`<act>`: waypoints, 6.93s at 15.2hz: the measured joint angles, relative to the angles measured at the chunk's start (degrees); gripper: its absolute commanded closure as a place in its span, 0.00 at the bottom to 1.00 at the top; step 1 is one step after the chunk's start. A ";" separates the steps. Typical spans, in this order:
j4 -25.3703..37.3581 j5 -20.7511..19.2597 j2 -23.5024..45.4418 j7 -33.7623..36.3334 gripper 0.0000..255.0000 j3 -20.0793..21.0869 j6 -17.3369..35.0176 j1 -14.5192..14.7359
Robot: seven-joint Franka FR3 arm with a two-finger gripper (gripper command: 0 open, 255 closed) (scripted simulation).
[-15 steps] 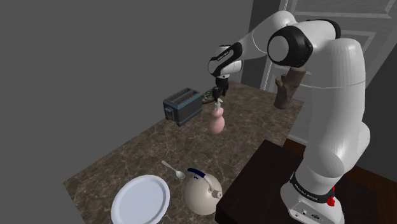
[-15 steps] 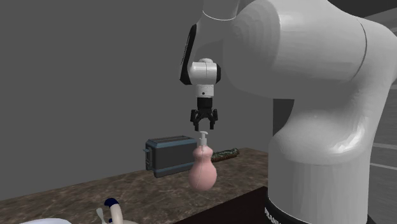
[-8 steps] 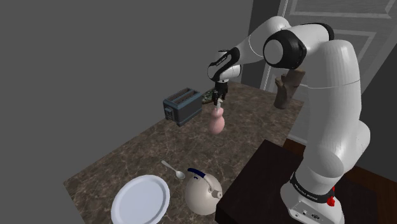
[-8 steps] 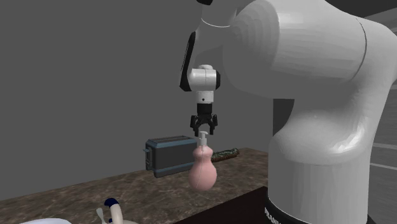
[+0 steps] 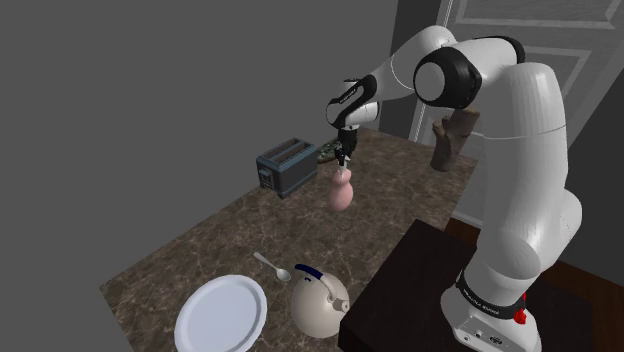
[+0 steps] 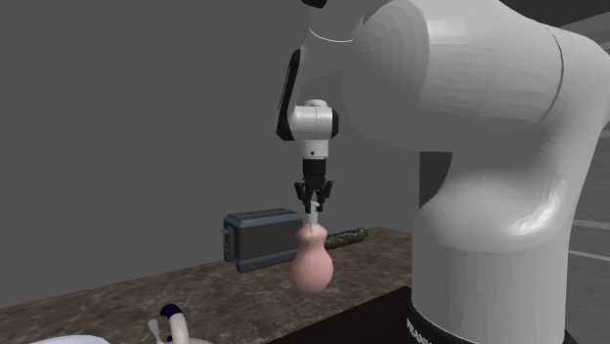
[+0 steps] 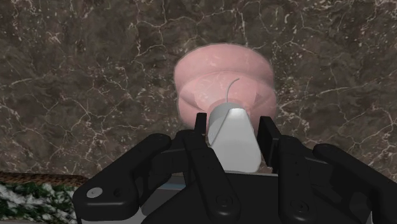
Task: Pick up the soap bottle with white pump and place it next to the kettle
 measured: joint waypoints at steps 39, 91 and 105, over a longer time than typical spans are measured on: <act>10.12 -2.96 -10.07 2.05 1.00 -1.33 -20.04 0.82; 12.40 -7.69 -31.60 18.84 1.00 5.03 -43.38 10.31; -1.71 -6.09 -45.06 36.72 1.00 16.08 -42.79 17.38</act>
